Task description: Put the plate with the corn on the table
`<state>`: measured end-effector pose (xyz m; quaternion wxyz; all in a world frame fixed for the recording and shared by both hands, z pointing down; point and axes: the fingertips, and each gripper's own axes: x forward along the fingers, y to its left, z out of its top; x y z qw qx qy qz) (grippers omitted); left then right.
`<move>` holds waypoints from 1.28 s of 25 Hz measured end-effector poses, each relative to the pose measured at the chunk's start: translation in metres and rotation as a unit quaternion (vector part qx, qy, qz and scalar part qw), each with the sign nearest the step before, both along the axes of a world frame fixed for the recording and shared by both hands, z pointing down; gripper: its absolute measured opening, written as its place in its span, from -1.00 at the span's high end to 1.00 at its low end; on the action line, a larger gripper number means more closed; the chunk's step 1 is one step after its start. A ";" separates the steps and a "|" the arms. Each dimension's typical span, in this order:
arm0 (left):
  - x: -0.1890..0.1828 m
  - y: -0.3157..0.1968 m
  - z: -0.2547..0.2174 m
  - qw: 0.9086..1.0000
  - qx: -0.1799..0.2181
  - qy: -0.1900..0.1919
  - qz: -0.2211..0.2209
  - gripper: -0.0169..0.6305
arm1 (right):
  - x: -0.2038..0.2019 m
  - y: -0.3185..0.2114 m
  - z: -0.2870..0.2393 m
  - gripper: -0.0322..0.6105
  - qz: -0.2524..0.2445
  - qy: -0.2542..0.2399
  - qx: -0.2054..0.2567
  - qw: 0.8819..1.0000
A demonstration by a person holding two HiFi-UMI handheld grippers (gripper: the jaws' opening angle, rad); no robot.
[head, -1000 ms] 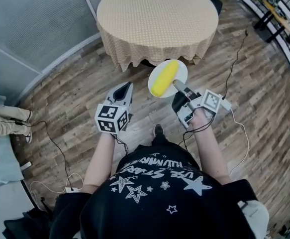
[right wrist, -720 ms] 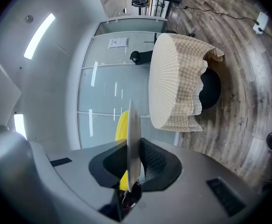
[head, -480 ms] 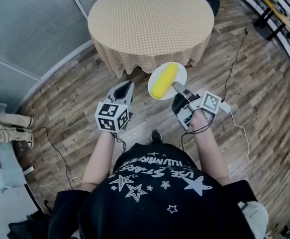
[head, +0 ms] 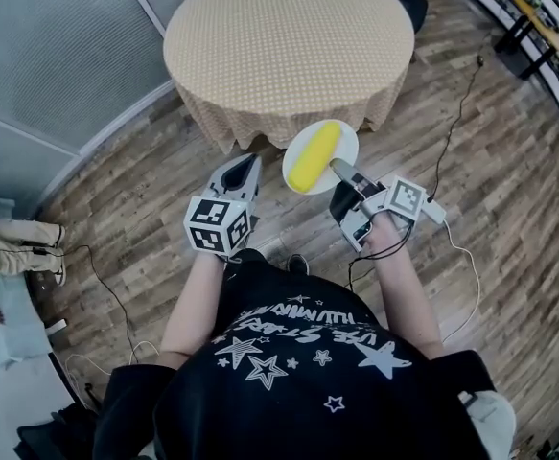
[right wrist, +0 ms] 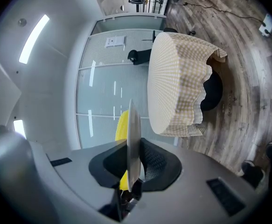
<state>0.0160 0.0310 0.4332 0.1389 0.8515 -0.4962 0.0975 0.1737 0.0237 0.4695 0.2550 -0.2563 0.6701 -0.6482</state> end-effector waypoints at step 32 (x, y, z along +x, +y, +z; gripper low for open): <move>-0.071 -0.253 0.012 0.995 -0.008 0.027 0.096 0.92 | -0.061 -0.205 -0.006 0.73 0.104 0.034 0.003 0.994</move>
